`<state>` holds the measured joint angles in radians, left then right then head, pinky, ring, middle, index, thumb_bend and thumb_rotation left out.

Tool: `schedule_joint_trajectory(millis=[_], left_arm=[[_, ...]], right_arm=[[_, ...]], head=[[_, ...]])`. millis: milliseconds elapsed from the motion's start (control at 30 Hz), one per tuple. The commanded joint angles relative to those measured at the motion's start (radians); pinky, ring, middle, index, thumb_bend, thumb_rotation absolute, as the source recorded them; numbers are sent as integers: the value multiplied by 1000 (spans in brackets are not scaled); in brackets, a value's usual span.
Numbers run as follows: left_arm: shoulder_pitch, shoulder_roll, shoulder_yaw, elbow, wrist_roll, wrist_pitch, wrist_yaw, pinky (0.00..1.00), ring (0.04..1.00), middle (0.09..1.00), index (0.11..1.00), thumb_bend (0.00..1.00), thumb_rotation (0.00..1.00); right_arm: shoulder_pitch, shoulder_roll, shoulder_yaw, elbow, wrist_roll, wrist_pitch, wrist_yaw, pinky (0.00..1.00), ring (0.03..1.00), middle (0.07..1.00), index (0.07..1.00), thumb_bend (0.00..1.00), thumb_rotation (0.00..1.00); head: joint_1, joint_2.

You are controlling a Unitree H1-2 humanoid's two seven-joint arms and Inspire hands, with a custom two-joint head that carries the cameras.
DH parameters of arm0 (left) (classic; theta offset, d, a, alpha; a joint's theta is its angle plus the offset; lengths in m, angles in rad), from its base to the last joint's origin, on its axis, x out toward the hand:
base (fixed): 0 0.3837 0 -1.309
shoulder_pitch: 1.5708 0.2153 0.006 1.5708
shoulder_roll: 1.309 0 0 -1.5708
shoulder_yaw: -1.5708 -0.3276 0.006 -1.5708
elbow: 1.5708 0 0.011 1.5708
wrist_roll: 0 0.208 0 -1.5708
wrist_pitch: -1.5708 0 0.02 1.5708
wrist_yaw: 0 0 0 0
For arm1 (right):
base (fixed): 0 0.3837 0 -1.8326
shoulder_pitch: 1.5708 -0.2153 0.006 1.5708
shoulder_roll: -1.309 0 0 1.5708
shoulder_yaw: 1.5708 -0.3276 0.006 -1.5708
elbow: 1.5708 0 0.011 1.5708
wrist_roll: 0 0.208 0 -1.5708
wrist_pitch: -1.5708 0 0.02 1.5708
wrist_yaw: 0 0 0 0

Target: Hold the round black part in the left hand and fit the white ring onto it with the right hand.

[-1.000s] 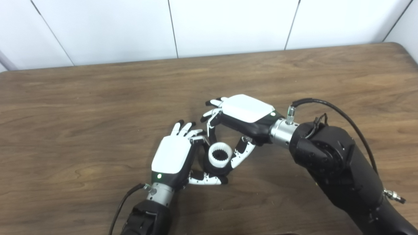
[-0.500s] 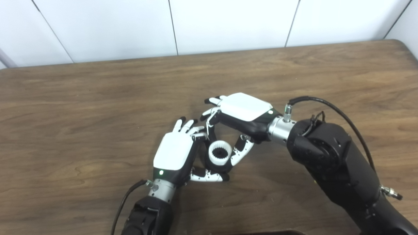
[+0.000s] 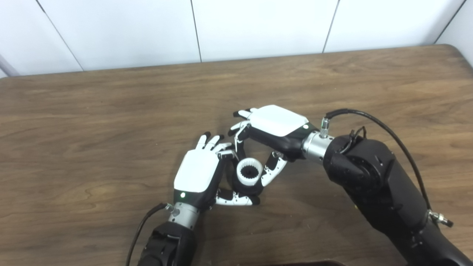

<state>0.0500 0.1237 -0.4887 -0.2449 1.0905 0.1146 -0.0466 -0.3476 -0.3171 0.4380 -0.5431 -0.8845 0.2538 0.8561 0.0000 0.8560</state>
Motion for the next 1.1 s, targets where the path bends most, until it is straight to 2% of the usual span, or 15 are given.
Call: schedule_joint_trajectory(millis=[0, 1067], left_arm=[[-1, -8, -11, 6, 8, 2, -25, 1000, 921, 796, 483, 523, 61], [-13, -12, -8, 21, 5, -1, -18, 1000, 919, 794, 483, 523, 60]], right_arm=[[-20, 5, -12, -9, -6, -23, -27, 1000, 989, 850, 483, 524, 134], [-5, 2, -14, 7, -17, -59, -28, 1000, 988, 845, 487, 525, 141]], head=[[-1, 1], [-1, 3]])
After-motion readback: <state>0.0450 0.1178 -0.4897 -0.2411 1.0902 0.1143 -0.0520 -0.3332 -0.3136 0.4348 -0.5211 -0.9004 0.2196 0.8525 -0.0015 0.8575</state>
